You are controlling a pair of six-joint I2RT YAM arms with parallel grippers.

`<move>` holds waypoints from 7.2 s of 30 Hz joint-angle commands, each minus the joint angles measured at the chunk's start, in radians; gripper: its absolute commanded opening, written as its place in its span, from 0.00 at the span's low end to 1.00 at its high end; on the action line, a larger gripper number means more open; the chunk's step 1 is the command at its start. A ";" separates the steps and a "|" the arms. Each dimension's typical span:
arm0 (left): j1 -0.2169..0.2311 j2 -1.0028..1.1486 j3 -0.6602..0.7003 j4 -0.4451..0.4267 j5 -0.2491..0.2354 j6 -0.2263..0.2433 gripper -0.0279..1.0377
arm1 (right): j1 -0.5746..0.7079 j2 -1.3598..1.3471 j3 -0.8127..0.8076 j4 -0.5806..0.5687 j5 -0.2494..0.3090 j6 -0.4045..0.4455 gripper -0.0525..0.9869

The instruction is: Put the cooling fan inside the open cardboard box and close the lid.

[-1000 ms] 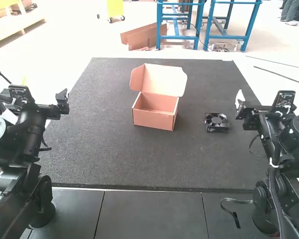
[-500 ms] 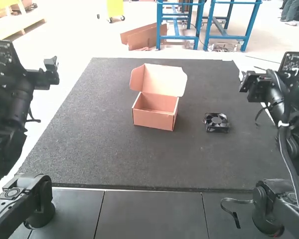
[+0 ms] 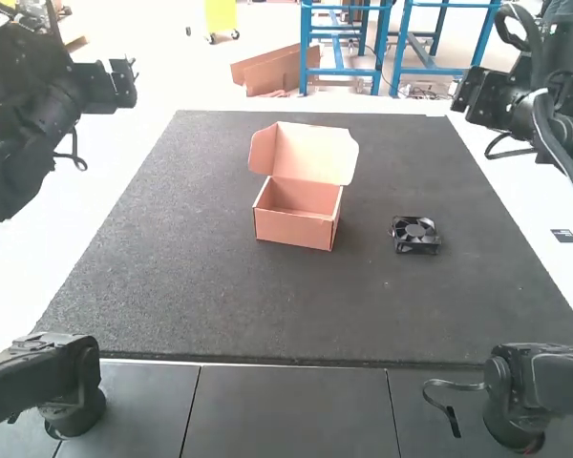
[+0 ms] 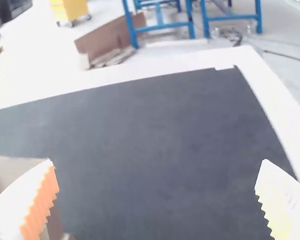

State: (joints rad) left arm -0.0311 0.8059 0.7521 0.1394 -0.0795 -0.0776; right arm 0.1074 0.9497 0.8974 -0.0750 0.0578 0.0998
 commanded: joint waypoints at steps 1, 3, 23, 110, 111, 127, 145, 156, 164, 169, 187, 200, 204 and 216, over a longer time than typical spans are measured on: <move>-0.006 0.076 0.069 -0.020 0.020 -0.042 0.95 | -0.044 0.034 0.072 -0.011 -0.044 0.015 0.91; -0.001 0.113 0.102 -0.037 0.064 -0.065 0.94 | -0.072 0.090 0.110 -0.062 -0.050 0.012 0.91; -0.007 0.358 0.219 -0.202 0.083 -0.007 0.94 | -0.275 0.583 0.391 -0.513 -0.274 -0.180 0.92; -0.132 0.446 0.248 -0.302 0.122 -0.037 0.94 | -0.193 1.242 0.772 -0.878 -0.145 -0.330 0.92; -0.130 0.447 0.248 -0.302 0.122 -0.037 0.94 | -0.192 1.245 0.772 -0.878 -0.147 -0.328 0.92; -0.119 0.426 0.253 -0.319 0.124 -0.036 0.94 | -0.176 1.287 0.778 -0.819 -0.150 -0.290 0.59; -0.119 0.371 0.248 -0.342 0.124 -0.037 0.94 | -0.155 1.278 0.770 -0.776 -0.207 -0.186 0.03; -0.119 0.368 0.276 -0.363 0.124 -0.034 0.94 | -0.153 1.083 0.762 -0.907 -0.240 -0.046 0.03; -0.125 0.332 0.277 -0.408 0.126 -0.031 0.94 | -0.060 0.847 0.657 -0.939 -0.276 0.029 0.04; -0.127 0.303 0.266 -0.435 0.127 -0.024 0.94 | 0.075 0.713 0.600 -0.939 -0.329 0.140 0.04; -0.127 0.121 0.155 -0.508 0.127 -0.017 0.94 | 0.512 0.851 0.876 -0.919 -0.342 0.509 0.05; -0.127 0.110 0.201 -0.531 0.126 -0.016 0.94 | 0.436 1.124 1.103 -0.916 -0.185 0.486 0.05; -0.127 0.110 0.208 -0.534 0.126 -0.014 0.94 | 0.425 1.158 1.101 -0.901 -0.144 0.466 0.05; -0.127 0.110 0.208 -0.524 0.124 -0.008 0.94 | 0.433 1.233 1.100 -0.881 -0.133 0.454 0.05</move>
State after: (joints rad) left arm -0.1570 0.9348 0.9203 -0.3939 0.0490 -0.1005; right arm 0.5301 2.1811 1.9625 -0.9619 -0.0837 0.5652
